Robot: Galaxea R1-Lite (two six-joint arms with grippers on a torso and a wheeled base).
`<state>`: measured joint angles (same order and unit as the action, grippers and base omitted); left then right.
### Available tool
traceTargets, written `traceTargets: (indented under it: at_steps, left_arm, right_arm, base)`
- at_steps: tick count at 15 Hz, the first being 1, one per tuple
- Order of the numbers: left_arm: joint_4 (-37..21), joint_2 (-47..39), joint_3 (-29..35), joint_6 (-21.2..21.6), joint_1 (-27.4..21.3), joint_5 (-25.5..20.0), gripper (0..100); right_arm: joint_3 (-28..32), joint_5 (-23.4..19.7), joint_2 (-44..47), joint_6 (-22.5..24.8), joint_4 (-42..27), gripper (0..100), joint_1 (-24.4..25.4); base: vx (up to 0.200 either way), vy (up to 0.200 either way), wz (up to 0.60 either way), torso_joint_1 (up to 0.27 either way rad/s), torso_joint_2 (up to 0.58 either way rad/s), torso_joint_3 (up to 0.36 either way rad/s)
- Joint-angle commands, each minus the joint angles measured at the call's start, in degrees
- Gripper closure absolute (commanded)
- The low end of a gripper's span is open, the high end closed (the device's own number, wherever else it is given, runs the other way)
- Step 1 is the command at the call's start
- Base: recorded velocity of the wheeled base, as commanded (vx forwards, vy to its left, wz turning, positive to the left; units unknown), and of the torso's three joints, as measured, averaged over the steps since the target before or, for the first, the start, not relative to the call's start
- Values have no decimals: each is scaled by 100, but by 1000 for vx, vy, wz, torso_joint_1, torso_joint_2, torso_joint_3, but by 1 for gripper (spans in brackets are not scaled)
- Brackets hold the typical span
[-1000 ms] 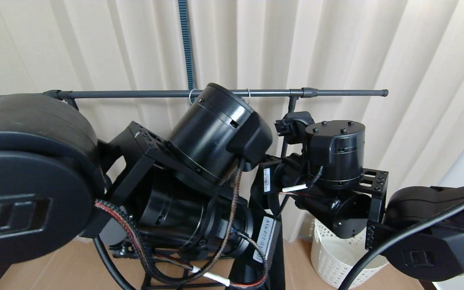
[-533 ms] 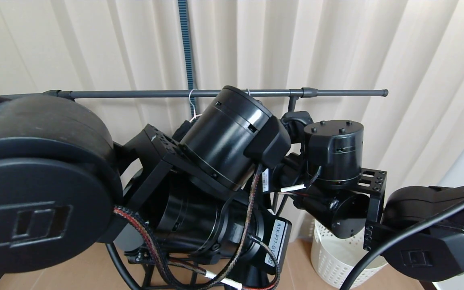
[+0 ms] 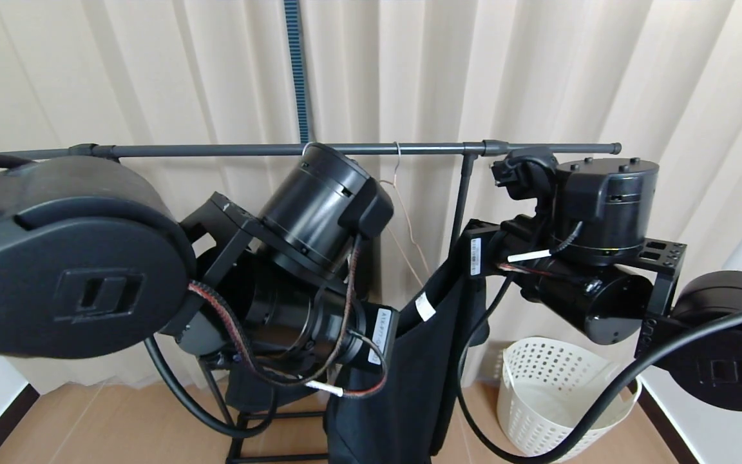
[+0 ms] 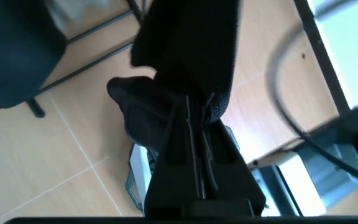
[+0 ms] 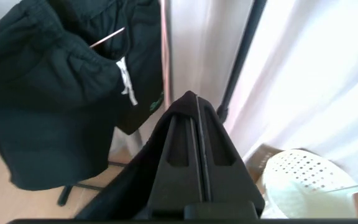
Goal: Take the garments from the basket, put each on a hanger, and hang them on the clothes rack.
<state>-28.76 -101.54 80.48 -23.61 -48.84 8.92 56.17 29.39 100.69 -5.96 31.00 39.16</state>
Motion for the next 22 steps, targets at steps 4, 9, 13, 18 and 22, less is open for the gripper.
traceTargets:
  at_steps: [4,9,13,18,22]
  left_arm:
    - [195,-95,11,6,533,39,100]
    - [371,90,-173,23,498,13,0]
    - [881,283,-657,-3,498,-84,0]
    - [1338,363,-1052,234,498,-57,0]
    - [1426,319,-1096,340,498,-22,0]
  right_arm:
    - [-274,-4,-445,262,11,100,-57]
    - [-300,-12,-498,280,11,100,-57]
    - [-300,-135,-516,350,11,100,-163]
    - [-379,-144,-621,605,11,100,-365]
    - [-388,-144,-727,728,2,100,-514]
  base:
    - [0,0,0,0,0,0]
    - [0,0,0,0,0,0]
    - [0,0,0,0,0,0]
    - [0,0,0,0,0,0]
    - [0,-50,0,2,1,1]
